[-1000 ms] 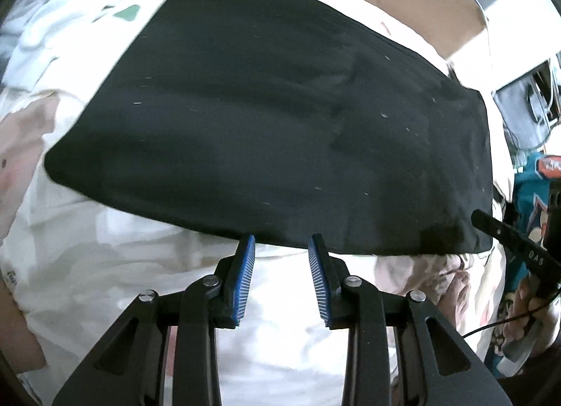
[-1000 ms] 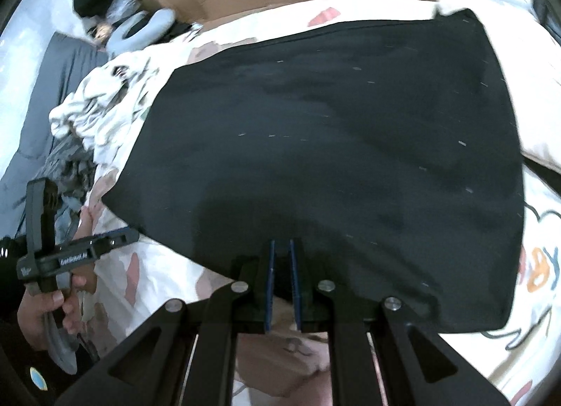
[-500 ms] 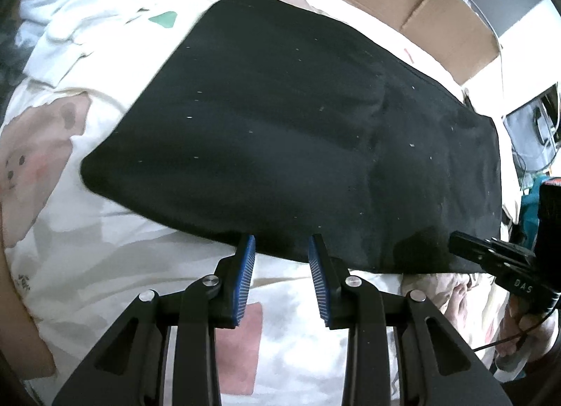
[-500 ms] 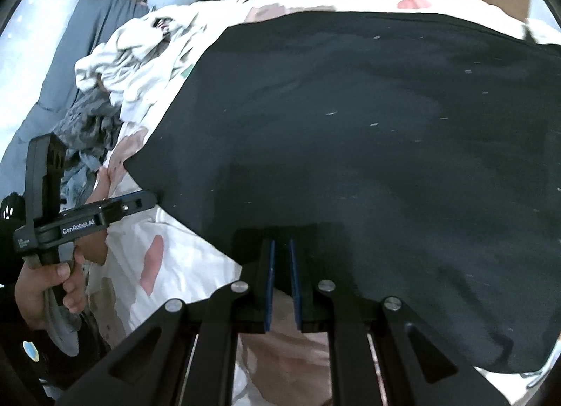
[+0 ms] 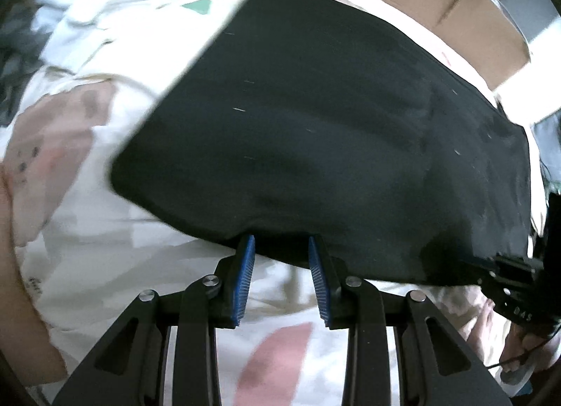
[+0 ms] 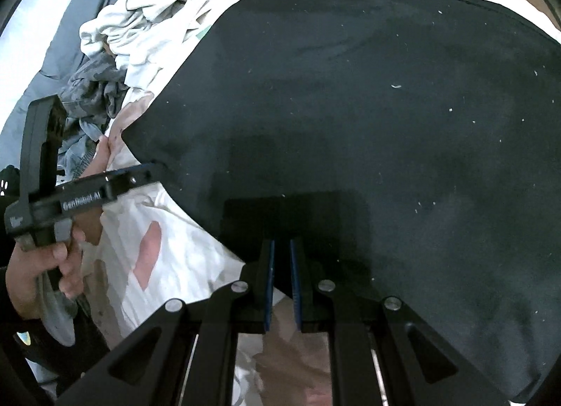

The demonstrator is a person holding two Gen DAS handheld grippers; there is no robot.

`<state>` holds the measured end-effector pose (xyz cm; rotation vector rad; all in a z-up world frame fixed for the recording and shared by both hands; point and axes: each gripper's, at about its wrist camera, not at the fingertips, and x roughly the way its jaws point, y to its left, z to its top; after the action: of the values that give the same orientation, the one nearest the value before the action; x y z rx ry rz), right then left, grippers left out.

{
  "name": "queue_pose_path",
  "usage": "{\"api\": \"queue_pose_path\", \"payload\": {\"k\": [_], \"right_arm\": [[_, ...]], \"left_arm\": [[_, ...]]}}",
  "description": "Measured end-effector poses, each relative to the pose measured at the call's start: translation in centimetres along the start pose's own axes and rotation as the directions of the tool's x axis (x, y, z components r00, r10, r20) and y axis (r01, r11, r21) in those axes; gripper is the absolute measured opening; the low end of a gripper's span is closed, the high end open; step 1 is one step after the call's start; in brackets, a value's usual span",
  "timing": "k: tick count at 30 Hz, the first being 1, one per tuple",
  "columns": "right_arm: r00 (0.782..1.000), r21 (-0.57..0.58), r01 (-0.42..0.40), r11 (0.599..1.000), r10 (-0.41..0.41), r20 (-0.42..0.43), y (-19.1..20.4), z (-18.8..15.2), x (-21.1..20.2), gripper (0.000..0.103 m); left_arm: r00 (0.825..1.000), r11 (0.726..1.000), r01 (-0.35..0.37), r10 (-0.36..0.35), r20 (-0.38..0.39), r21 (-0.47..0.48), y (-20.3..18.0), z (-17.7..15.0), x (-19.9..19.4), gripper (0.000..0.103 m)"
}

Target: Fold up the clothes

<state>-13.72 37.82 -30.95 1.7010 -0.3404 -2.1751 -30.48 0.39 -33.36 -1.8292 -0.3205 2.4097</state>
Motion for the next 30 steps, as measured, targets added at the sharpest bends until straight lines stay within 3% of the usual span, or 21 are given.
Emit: {"api": "queue_pose_path", "payload": {"k": [11,25,30], "right_arm": [[1.0,0.001,0.003,1.0,-0.003,-0.002,-0.2,-0.2,-0.2,0.007],[1.0,-0.008,0.014,1.0,-0.014,-0.013,-0.2,-0.3,0.2,0.007],[1.0,-0.013,0.018,1.0,-0.018,-0.016,-0.2,-0.4,0.1,0.007]], "left_arm": [[0.997,0.991,-0.079,0.081,0.016,-0.111,6.2,2.0,-0.1,0.032],[0.995,0.967,-0.08,0.093,0.043,-0.243,10.7,2.6,-1.7,0.034],[0.994,0.963,-0.042,0.067,0.086,-0.266,11.1,2.8,-2.7,0.034]]}}
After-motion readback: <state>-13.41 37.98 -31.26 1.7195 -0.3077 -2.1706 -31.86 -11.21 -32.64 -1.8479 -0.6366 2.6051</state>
